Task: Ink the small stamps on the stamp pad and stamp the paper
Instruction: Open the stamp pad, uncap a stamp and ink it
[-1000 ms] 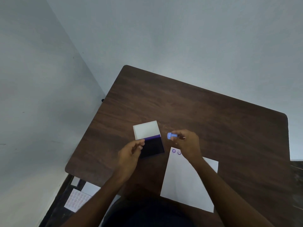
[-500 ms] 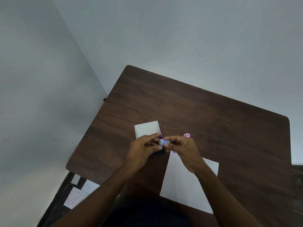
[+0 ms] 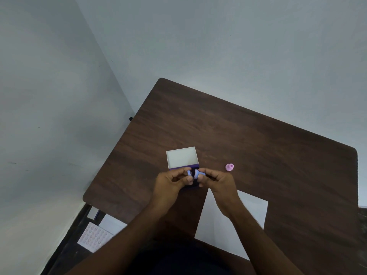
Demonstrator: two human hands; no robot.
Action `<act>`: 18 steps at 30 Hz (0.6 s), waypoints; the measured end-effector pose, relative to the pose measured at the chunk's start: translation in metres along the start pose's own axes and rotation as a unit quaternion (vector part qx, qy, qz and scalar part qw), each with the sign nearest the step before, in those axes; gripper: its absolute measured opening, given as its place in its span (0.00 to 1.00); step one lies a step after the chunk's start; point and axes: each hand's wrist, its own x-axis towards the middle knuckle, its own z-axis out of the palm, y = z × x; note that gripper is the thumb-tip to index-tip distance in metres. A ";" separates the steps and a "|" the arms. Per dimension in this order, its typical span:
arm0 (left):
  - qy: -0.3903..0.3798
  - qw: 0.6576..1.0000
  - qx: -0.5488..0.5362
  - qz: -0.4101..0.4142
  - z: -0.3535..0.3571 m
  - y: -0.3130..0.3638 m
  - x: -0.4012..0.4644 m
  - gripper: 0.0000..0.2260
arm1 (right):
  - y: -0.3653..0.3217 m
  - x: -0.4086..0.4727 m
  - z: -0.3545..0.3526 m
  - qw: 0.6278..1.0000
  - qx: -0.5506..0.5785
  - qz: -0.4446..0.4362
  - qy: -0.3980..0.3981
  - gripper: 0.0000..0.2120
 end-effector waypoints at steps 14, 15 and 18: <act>0.112 0.984 0.030 -0.137 -0.079 -0.076 -0.003 0.14 | 0.001 0.004 0.012 0.994 0.081 0.069 -0.029 0.11; 0.126 0.981 0.058 -0.132 -0.081 -0.079 -0.003 0.14 | 0.000 0.004 0.012 0.992 0.095 0.075 -0.033 0.11; 0.162 0.970 0.157 -0.092 -0.081 -0.083 -0.002 0.12 | -0.004 0.001 0.012 0.981 0.162 0.104 -0.038 0.12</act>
